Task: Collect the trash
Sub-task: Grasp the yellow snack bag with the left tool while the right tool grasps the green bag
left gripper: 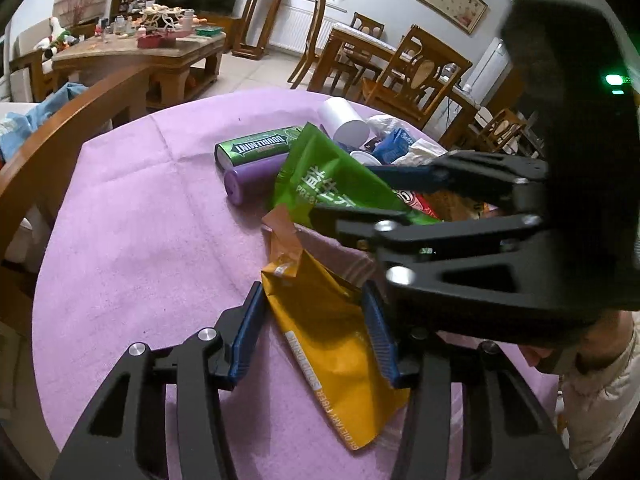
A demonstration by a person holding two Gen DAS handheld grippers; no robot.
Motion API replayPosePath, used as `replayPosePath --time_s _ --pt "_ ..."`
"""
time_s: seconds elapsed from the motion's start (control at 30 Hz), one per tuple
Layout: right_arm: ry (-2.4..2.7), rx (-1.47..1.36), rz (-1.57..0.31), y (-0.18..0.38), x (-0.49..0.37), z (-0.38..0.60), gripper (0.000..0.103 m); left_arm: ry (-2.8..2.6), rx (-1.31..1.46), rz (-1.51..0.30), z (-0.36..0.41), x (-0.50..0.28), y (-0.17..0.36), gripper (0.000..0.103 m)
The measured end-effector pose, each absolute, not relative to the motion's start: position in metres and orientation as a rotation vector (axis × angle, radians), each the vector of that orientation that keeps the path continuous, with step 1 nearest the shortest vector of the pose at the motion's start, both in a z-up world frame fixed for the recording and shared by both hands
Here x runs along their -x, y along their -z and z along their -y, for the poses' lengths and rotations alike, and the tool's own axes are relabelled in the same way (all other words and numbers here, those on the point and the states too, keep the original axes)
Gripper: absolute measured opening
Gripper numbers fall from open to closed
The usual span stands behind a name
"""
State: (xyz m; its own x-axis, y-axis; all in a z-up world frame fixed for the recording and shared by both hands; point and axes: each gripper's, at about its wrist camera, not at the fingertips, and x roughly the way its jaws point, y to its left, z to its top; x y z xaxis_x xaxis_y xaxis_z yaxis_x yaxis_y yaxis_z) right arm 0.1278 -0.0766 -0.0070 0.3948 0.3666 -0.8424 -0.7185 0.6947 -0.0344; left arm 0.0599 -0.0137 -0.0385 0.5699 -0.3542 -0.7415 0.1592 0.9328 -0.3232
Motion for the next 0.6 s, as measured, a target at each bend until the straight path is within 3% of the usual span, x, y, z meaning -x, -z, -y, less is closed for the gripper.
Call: replayPosePath --time_s 0.17,0.6 --pt "-0.704 0.362 -0.909 0.001 -0.127 0.092 0.036 0.304 0.234 -0.918 0.015 -0.060 0.038 0.048" --pt "-0.734 -0.077 -0.769 -0.071 -0.073 0.208 0.035 0.371 0.188 -0.835 0.025 -0.042 0.018 0.039"
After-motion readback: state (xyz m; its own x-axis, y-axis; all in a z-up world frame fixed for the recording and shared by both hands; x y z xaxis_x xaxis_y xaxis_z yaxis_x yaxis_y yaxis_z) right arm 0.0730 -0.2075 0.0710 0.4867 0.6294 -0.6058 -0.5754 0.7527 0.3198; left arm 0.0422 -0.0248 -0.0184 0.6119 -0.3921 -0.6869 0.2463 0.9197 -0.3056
